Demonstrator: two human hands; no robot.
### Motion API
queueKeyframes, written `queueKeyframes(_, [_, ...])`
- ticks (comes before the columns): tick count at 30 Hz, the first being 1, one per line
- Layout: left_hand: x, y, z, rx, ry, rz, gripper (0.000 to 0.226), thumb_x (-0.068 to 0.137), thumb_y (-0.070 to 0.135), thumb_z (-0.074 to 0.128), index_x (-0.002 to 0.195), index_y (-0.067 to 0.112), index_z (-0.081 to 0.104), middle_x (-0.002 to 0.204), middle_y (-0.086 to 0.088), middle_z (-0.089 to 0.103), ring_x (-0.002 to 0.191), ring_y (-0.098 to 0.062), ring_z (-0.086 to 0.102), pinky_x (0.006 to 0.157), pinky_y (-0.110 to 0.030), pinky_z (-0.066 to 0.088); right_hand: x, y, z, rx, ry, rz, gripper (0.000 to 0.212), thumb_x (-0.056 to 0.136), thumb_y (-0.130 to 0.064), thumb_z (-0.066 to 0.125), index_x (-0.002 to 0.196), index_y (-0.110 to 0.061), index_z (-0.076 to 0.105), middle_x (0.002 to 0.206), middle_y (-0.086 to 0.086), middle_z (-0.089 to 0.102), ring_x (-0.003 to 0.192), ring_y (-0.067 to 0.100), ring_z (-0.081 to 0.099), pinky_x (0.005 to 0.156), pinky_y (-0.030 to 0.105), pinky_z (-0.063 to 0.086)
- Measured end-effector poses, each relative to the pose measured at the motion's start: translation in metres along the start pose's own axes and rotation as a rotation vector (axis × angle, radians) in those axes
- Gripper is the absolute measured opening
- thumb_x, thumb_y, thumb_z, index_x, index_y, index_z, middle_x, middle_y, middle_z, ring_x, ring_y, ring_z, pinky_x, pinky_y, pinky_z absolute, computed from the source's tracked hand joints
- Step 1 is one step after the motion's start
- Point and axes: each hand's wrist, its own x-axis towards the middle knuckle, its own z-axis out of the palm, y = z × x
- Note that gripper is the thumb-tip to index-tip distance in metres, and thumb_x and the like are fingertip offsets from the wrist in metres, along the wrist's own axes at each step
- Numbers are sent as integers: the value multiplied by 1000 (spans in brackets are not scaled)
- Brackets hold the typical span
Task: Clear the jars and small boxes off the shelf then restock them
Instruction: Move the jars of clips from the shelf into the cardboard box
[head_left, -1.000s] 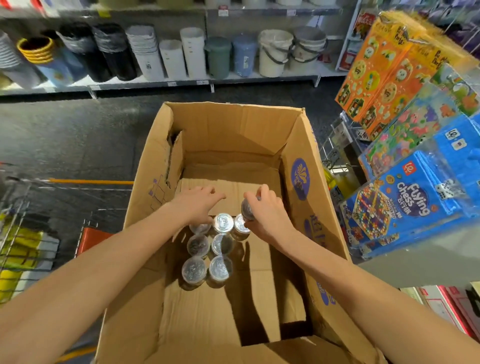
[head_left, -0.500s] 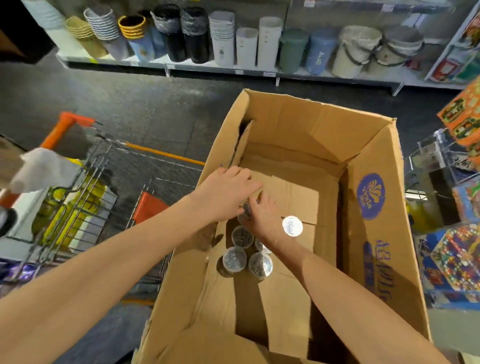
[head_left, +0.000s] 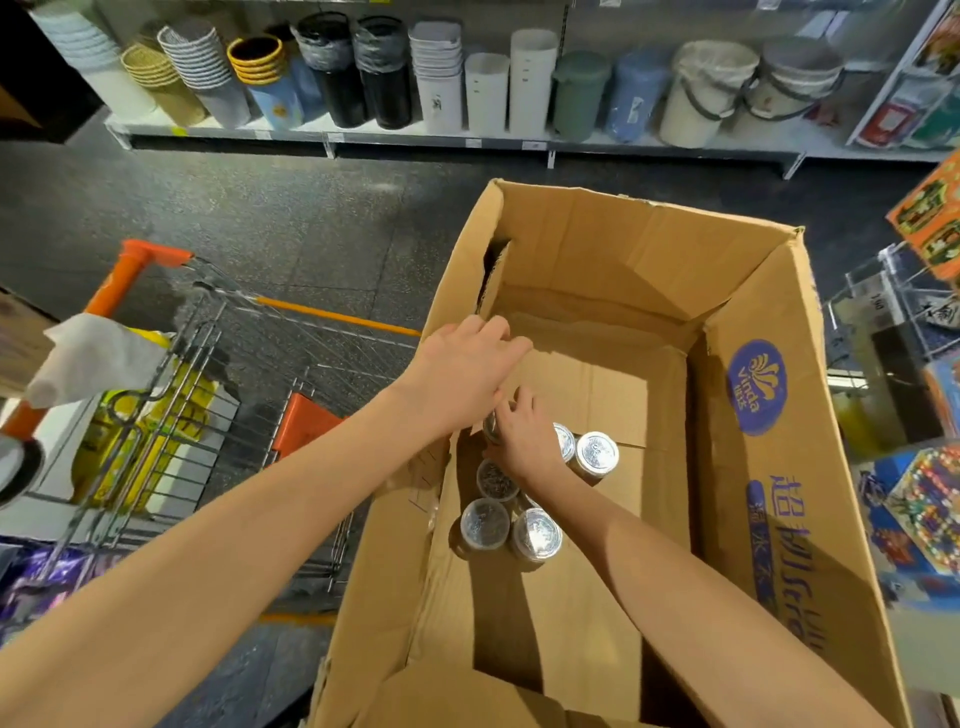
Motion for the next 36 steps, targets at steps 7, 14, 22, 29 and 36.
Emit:
queueKeyframes(7, [7, -6, -17, 23, 1, 16, 51, 93, 27, 53, 140, 23, 34, 133, -6, 43, 117, -24, 45, 93, -38, 45, -19, 23, -38, 32, -34, 140, 104, 76, -47, 74, 150, -14, 9, 142, 26, 26, 127, 40, 32, 104, 41, 30])
queueKeyframes(14, [22, 31, -49, 11, 30, 165, 57, 92, 35, 57, 142, 28, 31, 136, -2, 42, 118, -19, 45, 90, -33, 44, -94, 53, -121, 121, 132, 240, 92, 85, -34, 69, 152, -22, 7, 145, 19, 23, 129, 35, 34, 104, 42, 38])
queueKeyframes(22, [3, 119, -142, -46, 240, 412, 56, 90, 40, 58, 140, 34, 35, 136, 4, 45, 121, -18, 47, 89, -35, 48, -258, 67, -226, 45, 461, 311, 79, 82, -30, 71, 146, -20, 26, 135, 14, 32, 124, 36, 35, 99, 46, 40])
queueKeyframes(29, [-45, 233, -228, -179, 387, 757, 55, 90, 41, 58, 140, 35, 34, 136, 7, 43, 120, -14, 47, 87, -40, 49, -425, 60, -275, -195, 670, 534, 72, 84, -37, 67, 144, -14, 34, 141, 16, 33, 129, 34, 31, 108, 42, 29])
queueKeyframes(36, [-96, 349, -280, -221, 515, 1073, 54, 90, 38, 61, 139, 29, 40, 129, 1, 48, 114, -19, 50, 85, -37, 46, -574, 43, -281, -306, 774, 828, 68, 82, -34, 68, 141, -16, 38, 135, 14, 37, 126, 32, 34, 105, 45, 34])
